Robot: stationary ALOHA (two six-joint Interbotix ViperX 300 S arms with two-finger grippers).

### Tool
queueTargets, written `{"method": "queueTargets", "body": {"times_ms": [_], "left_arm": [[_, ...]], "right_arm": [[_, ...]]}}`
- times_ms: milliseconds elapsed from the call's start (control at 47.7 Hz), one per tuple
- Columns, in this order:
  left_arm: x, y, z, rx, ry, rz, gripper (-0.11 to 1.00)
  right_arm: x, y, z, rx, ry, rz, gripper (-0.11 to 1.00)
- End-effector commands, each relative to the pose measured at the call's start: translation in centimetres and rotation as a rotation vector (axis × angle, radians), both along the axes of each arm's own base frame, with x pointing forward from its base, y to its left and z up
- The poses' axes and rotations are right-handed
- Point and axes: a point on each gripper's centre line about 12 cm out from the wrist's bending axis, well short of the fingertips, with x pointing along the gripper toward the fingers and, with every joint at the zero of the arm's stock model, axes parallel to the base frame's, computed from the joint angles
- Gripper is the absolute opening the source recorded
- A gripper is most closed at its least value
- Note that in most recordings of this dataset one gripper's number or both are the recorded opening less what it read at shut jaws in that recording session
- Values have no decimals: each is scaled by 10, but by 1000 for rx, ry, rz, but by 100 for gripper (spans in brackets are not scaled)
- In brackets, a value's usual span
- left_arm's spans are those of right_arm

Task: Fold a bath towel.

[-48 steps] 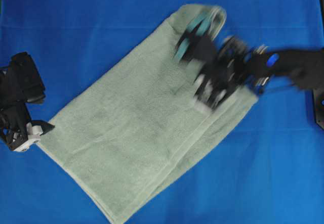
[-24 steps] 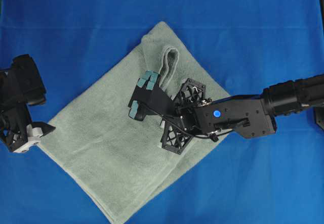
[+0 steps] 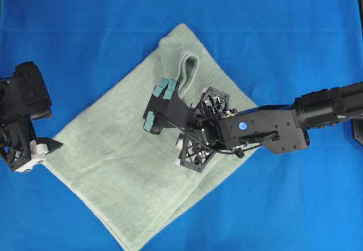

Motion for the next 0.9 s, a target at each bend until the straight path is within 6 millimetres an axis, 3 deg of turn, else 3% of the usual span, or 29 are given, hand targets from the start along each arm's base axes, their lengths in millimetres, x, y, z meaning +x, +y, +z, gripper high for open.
{"method": "queueTargets", "body": {"times_ms": [0,63,147,336,629,881], "left_arm": [[7,-3,11,-8,-42,-16,86],[8,-4,12,-6,-57,-42,86],[11,-5,13,-4,-80,-72,86],[17,-19,20,8,-168,-229,86],[7,-80,26,208,-325,-879,86],[24,-98,19,258,-288,-965,85]], "right_arm": [[5,6,17,2,-52,25,63],[7,13,26,3,-83,60,69],[8,23,40,3,-130,107,63],[-1,28,62,12,-178,124,64],[-13,20,67,-5,-181,119,64],[-12,11,67,-21,-182,109,64]]}}
